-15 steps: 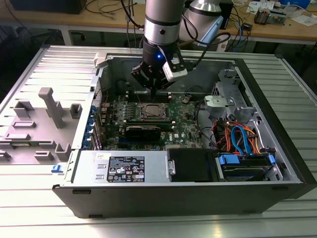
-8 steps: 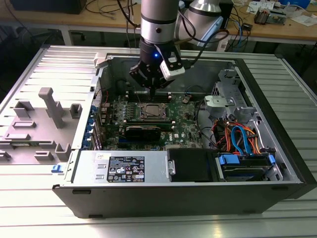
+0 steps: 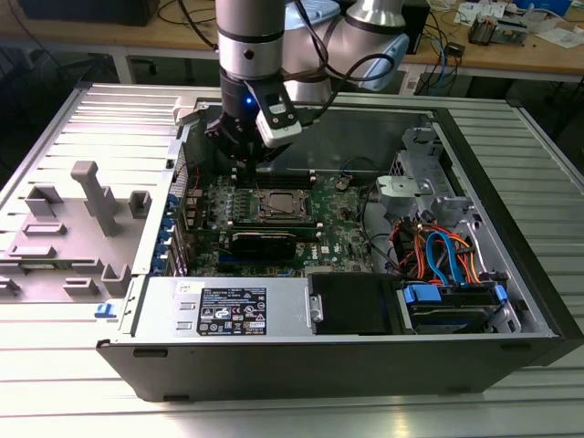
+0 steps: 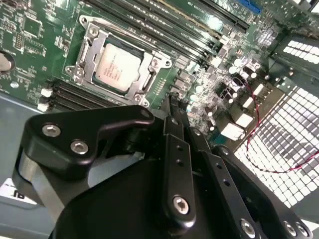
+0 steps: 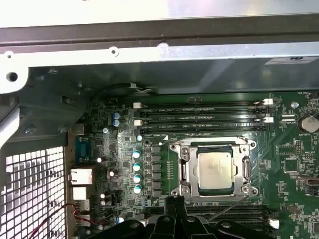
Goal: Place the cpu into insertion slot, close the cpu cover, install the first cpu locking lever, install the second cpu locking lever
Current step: 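Install the first cpu locking lever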
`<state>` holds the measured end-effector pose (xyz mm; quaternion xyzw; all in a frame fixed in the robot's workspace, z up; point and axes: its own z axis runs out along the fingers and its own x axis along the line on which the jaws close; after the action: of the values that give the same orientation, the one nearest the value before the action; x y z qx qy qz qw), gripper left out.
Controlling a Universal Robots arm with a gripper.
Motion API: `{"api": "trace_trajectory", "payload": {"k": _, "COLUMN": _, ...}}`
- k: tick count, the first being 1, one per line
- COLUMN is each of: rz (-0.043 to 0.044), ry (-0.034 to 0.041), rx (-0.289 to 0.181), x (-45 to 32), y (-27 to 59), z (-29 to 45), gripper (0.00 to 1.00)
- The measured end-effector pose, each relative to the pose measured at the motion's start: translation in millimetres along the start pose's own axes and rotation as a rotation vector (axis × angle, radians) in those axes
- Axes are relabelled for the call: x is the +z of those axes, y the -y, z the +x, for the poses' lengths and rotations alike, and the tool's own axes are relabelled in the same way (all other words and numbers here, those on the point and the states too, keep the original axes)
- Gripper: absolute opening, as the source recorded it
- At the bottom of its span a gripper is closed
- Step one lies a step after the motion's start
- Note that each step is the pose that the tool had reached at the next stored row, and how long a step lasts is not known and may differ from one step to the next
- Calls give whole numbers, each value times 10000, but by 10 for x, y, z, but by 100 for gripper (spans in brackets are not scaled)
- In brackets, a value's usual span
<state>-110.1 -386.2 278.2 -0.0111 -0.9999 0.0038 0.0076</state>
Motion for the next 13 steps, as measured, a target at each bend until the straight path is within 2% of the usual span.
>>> {"api": "trace_trajectory", "payload": {"k": 6, "rz": 3, "ry": 3, "rx": -293, "x": 23, "y": 2, "z": 80, "gripper": 11}}
{"api": "trace_trajectory", "payload": {"k": 7, "rz": -24, "ry": 1, "rx": -311, "x": 24, "y": 3, "z": 85, "gripper": 11}}
{"api": "trace_trajectory", "payload": {"k": 11, "rz": -28, "ry": 2, "rx": -315, "x": 24, "y": 4, "z": 86, "gripper": 11}}
{"api": "trace_trajectory", "payload": {"k": 13, "rz": -65, "ry": 2, "rx": -328, "x": 25, "y": 4, "z": 85, "gripper": 11}}
